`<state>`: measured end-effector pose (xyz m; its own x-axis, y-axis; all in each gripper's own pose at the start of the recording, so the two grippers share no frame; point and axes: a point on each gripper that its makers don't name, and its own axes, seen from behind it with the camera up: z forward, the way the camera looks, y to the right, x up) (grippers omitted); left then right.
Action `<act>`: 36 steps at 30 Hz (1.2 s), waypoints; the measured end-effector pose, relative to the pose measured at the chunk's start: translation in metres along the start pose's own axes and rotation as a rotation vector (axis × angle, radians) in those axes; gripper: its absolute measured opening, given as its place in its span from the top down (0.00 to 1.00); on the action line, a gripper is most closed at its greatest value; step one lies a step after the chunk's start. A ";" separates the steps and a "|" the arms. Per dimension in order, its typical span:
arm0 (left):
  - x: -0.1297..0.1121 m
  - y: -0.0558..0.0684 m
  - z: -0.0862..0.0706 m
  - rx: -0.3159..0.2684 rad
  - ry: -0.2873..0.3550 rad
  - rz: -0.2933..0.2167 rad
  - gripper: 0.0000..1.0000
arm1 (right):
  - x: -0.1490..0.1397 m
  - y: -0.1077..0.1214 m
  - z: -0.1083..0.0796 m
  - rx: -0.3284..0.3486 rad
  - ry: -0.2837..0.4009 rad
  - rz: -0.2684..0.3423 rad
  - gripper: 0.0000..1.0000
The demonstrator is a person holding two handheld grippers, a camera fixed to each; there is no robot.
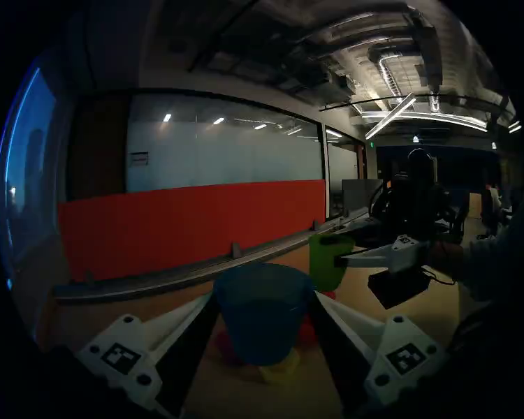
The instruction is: Pour water
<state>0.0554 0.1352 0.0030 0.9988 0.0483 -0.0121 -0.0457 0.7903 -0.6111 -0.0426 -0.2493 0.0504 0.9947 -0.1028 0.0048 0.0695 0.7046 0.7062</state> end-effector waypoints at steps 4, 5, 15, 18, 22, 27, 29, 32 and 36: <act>0.000 0.001 0.001 -0.003 0.001 0.000 0.14 | 0.001 0.000 -0.002 -0.003 -0.001 -0.014 0.07; 0.000 0.002 0.001 -0.003 0.001 0.000 0.14 | 0.001 0.000 -0.003 -0.004 -0.003 -0.016 0.08; 0.003 0.005 0.002 -0.010 -0.001 0.016 0.14 | 0.003 0.000 -0.008 -0.002 -0.008 -0.007 0.07; 0.005 0.007 0.002 -0.013 0.003 0.019 0.14 | 0.004 -0.002 -0.010 0.001 -0.011 -0.012 0.08; 0.009 0.009 0.003 -0.020 0.010 0.026 0.14 | 0.005 -0.007 -0.013 0.018 -0.012 -0.013 0.08; 0.016 0.011 0.005 -0.015 0.020 0.065 0.14 | 0.007 -0.015 -0.018 0.035 -0.010 -0.001 0.08; 0.019 0.013 0.005 -0.011 0.018 0.086 0.14 | 0.007 -0.017 -0.020 0.042 -0.007 0.005 0.08; 0.023 0.016 0.005 -0.011 0.018 0.114 0.14 | 0.005 -0.022 -0.024 0.056 -0.007 0.010 0.08; 0.028 0.021 0.007 -0.012 0.020 0.144 0.14 | -0.002 -0.031 -0.029 0.077 -0.017 0.002 0.08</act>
<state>0.0823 0.1573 -0.0043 0.9822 0.1481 -0.1159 -0.1880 0.7689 -0.6111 -0.0440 -0.2505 0.0082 0.9933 -0.1137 0.0181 0.0605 0.6491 0.7583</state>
